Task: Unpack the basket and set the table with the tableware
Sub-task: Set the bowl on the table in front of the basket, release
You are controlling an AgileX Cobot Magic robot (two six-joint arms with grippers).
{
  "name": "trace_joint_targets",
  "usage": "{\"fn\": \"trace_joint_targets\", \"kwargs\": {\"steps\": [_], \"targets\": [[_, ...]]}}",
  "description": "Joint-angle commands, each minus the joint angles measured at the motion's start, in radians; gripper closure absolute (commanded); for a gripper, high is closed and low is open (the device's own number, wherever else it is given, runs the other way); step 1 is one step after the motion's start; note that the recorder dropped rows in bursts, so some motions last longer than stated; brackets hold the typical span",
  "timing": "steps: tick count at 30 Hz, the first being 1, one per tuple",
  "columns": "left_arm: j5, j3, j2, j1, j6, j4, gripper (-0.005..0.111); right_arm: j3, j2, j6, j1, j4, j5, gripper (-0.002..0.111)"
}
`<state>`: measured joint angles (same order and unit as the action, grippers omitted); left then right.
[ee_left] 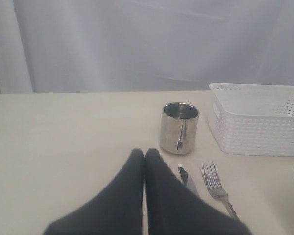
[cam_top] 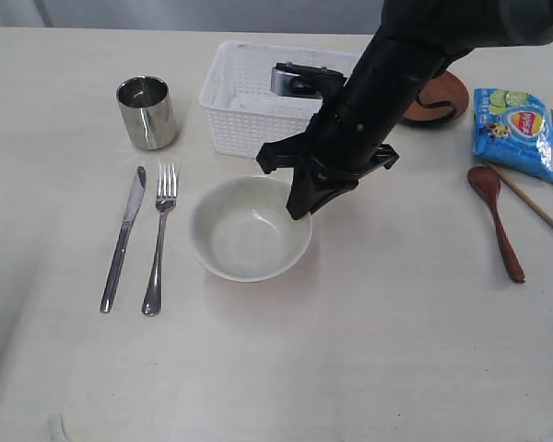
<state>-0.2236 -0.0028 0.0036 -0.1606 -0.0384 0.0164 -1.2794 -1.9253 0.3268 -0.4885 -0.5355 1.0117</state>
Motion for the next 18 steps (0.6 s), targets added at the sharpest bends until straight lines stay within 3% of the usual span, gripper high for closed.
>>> {"fn": "trace_joint_targets", "kwargs": {"steps": [1, 16, 18], "targets": [[0.011, 0.003, -0.004, -0.001, 0.0, 0.003, 0.107, 0.001, -0.004, -0.04, 0.01, 0.066, -0.066, 0.109], [0.011, 0.003, -0.004, -0.001, 0.0, 0.003, 0.107, 0.001, -0.085, -0.044, 0.01, 0.066, -0.03, 0.108], [0.011, 0.003, -0.004, -0.001, 0.0, 0.003, 0.107, 0.001, -0.083, -0.044, 0.01, 0.078, -0.028, 0.104]]}}
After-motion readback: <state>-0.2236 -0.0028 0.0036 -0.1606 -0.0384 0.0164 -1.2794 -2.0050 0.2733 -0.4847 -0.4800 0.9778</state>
